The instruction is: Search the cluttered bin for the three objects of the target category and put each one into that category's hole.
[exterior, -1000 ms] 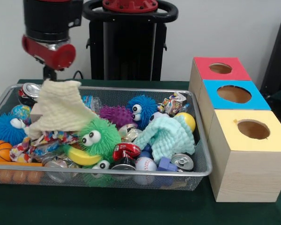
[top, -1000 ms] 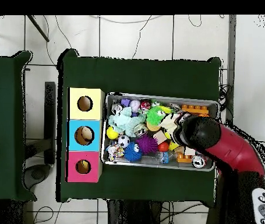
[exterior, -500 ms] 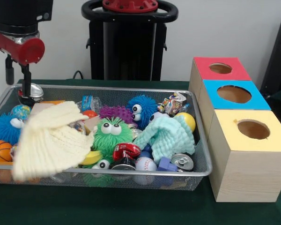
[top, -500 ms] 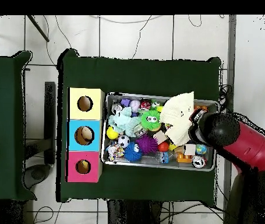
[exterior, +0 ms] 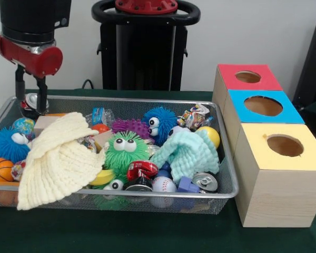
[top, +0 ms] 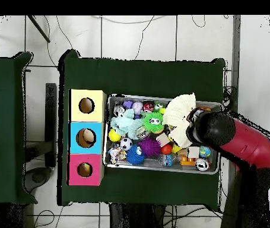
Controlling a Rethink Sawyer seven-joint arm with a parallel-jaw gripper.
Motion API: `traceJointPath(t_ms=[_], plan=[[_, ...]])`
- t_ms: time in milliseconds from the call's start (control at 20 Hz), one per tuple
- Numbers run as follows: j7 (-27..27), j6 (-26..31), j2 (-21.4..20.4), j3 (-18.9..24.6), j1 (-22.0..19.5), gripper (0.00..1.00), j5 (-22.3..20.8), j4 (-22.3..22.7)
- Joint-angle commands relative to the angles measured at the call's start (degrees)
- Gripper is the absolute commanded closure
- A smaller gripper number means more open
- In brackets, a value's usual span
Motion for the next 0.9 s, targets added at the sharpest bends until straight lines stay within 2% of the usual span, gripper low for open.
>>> traceJointPath(t_ms=[50, 300, 550, 750, 850, 900], plan=[[0.76, 0.64, 0.14, 4.88, 2.23, 0.00, -2.27, 2.51], [4.30, -0.34, -0.31, 4.09, 4.44, 0.00, -1.21, 4.77], [5.89, -2.70, 1.31, 4.74, 4.88, 0.00, -0.07, 5.69], [9.58, -3.45, 4.91, 4.17, 7.36, 0.00, 1.24, 2.60], [10.85, -3.04, 6.75, 3.26, 9.24, 0.00, 1.25, -0.74], [11.74, -0.78, 7.93, 2.23, 10.64, 0.00, 1.34, -3.65]])
